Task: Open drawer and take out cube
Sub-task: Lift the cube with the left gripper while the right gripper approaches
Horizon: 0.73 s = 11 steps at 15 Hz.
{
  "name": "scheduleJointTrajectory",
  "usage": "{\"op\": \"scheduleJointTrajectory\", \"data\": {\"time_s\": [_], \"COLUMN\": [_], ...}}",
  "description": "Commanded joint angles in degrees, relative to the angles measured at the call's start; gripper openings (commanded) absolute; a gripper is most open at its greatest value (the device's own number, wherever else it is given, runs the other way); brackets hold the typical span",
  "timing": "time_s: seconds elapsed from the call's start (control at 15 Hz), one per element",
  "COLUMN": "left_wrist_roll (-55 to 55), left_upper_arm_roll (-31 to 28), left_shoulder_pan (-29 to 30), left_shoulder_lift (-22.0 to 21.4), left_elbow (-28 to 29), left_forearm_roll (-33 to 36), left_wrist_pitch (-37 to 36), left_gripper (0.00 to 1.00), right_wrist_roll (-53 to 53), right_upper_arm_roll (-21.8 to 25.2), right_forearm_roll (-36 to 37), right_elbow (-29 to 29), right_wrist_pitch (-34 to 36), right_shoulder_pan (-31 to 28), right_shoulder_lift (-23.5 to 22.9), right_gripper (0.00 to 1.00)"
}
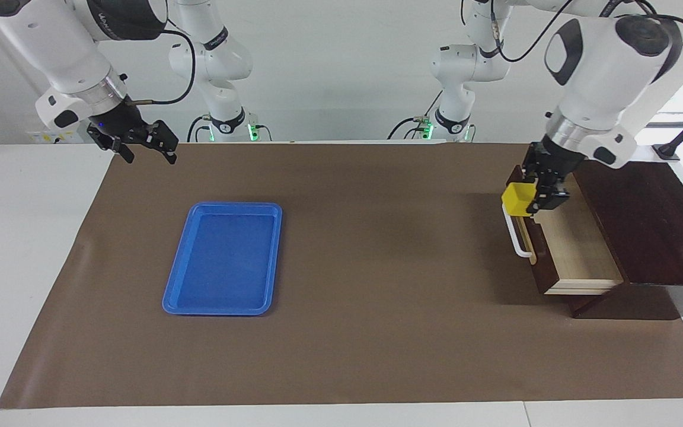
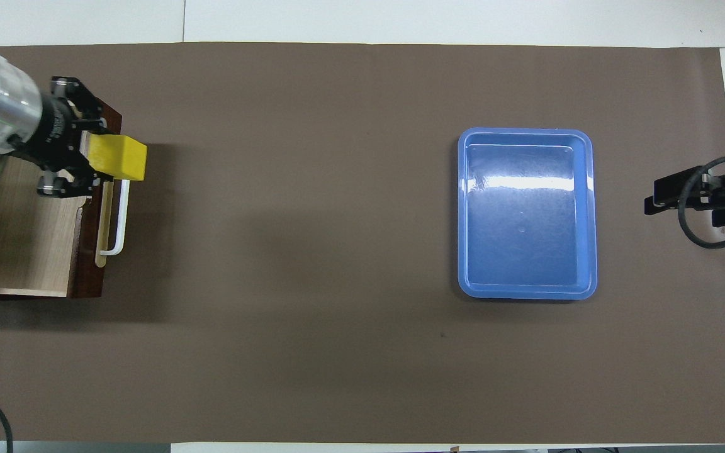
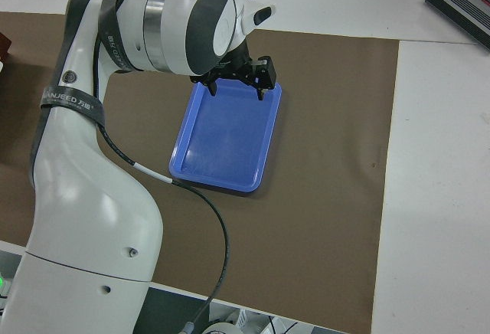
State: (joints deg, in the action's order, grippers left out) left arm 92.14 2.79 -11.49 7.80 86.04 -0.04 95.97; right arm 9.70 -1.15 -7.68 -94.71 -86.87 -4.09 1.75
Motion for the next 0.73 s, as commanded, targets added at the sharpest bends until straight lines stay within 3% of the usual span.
{"op": "scheduleJointTrajectory", "data": {"time_s": [0.0, 0.33, 0.67], "left_wrist_roll": [0.5, 12.0, 21.5], "left_upper_arm_roll": [-1.0, -1.1, -1.1], "left_shoulder_pan": [-6.2, -14.2, -17.0], "left_shoulder_lift": [0.5, 2.4, 4.3], "left_elbow": [-1.2, -1.1, -1.5], "left_forearm_roll": [0.1, 1.4, 1.3], "left_wrist_pitch": [-1.6, -1.7, -5.1], "left_gripper": [0.0, 0.0, 0.0], "right_wrist_roll": [10.6, 30.3, 44.5], "right_upper_arm_roll": [-0.4, -0.4, -0.3], "right_forearm_roll": [-6.9, -19.9, -32.8], "right_elbow": [-3.4, -4.6, -6.9], "right_wrist_pitch": [-0.7, -0.9, -7.0], "right_shoulder_pan": [-0.4, 2.7, 8.2], "right_shoulder_lift": [1.0, -3.4, -9.0], "right_gripper": [1.0, 1.0, 1.0]}}
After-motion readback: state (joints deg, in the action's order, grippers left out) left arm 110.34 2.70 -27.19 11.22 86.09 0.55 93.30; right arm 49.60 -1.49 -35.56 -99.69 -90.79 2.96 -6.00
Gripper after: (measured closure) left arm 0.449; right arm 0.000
